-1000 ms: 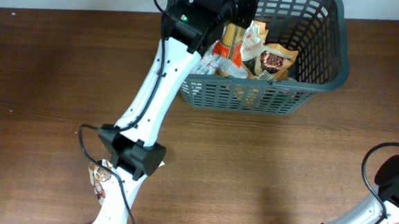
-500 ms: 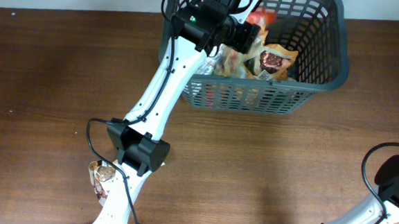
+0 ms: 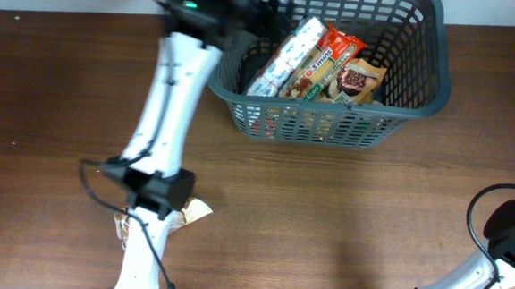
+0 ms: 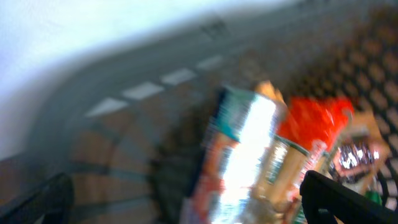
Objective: Pack container
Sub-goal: 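Carry the spaghetti package into the basket and release, then withdraw the left gripper toward the crumpled snack wrapper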
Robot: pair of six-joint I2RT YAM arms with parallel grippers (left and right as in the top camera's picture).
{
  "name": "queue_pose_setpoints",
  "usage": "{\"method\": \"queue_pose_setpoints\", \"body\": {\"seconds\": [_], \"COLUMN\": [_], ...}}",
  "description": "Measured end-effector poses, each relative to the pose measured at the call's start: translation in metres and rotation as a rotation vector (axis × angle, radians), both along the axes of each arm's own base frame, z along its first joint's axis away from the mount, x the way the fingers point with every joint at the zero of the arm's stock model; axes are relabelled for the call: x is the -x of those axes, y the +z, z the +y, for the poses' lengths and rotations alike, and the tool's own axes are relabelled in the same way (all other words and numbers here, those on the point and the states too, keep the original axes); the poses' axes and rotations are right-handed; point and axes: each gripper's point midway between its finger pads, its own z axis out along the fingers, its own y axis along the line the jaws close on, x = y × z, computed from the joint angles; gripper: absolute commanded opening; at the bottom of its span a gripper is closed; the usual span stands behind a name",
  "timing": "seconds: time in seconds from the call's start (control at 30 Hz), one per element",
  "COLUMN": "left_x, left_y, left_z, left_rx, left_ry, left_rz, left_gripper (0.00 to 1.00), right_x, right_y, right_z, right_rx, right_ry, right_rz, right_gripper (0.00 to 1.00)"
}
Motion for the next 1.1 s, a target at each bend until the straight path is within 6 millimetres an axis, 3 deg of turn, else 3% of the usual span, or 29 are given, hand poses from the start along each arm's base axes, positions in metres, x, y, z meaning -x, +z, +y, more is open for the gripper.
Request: {"method": "queue_pose_setpoints", "body": {"seconds": [0.1, 0.2, 0.27, 0.33, 0.4, 0.47, 0.63, 1.1], "left_x": [0.010, 0.035, 0.057, 0.076, 0.091, 0.102, 0.111, 0.112], "left_y": [0.054, 0.103, 0.125, 0.132, 0.125, 0.106, 0.067, 0.052], "left_z": [0.039, 0.080, 0.105, 0.121, 0.133, 0.139, 0.144, 0.143], "left_rx": [0.033, 0.051, 0.053, 0.046, 0.031, 0.008, -0.030, -0.003], "left_ry": [0.061, 0.123, 0.162, 0.189, 0.209, 0.221, 0.229, 0.264], "left_rz": [-0.100, -0.174, -0.194, -0.179, -0.126, -0.033, 0.129, 0.204], "left_gripper": [0.99, 0.99, 0.99, 0.99, 0.99, 0.99, 0.99, 0.99], "right_x": [0.000, 0.000, 0.000, 0.000, 0.000, 0.000, 0.000, 0.000], "right_y": [0.000, 0.000, 0.000, 0.000, 0.000, 0.000, 0.000, 0.000], "right_z": [0.000, 0.000, 0.000, 0.000, 0.000, 0.000, 0.000, 0.000], "right_rx": [0.000, 0.000, 0.000, 0.000, 0.000, 0.000, 0.000, 0.000], "right_ry": [-0.001, 0.000, 0.000, 0.000, -0.001, 0.000, 0.000, -0.001], "right_rz": [0.000, 0.000, 0.000, 0.000, 0.000, 0.000, 0.000, 0.000], "right_gripper": [0.99, 0.99, 0.99, 0.99, 0.99, 0.99, 0.99, 0.99]}}
